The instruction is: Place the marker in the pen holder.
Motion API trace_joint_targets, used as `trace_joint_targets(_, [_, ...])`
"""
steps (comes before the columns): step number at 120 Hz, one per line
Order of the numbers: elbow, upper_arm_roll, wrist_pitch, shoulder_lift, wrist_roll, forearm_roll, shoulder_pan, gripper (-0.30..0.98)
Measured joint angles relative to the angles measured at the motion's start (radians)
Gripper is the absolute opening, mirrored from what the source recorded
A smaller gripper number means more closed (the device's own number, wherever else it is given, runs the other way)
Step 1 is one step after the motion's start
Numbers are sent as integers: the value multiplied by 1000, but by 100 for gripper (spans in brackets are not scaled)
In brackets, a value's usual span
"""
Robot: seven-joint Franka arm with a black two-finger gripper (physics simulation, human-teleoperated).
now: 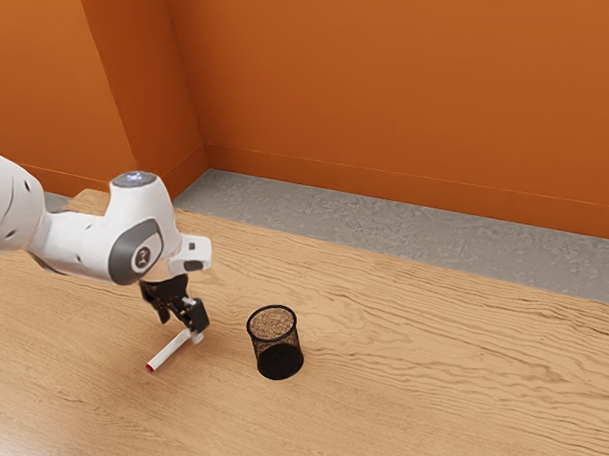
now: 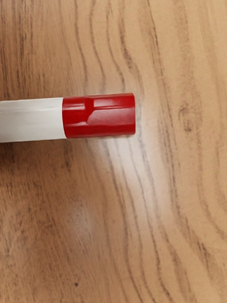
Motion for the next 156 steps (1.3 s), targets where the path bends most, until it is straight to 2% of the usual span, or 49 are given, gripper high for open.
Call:
trace_joint_targets(28, [13, 0, 16, 30, 40, -18, 1, 66])
trace_joint_targets(68, [26, 0, 14, 49, 75, -35, 1, 47])
trace_joint_targets(99, [34, 0, 6, 52, 92, -50, 1, 25])
trace_joint_targets(156, [34, 0, 7, 67, 110, -52, 1, 5])
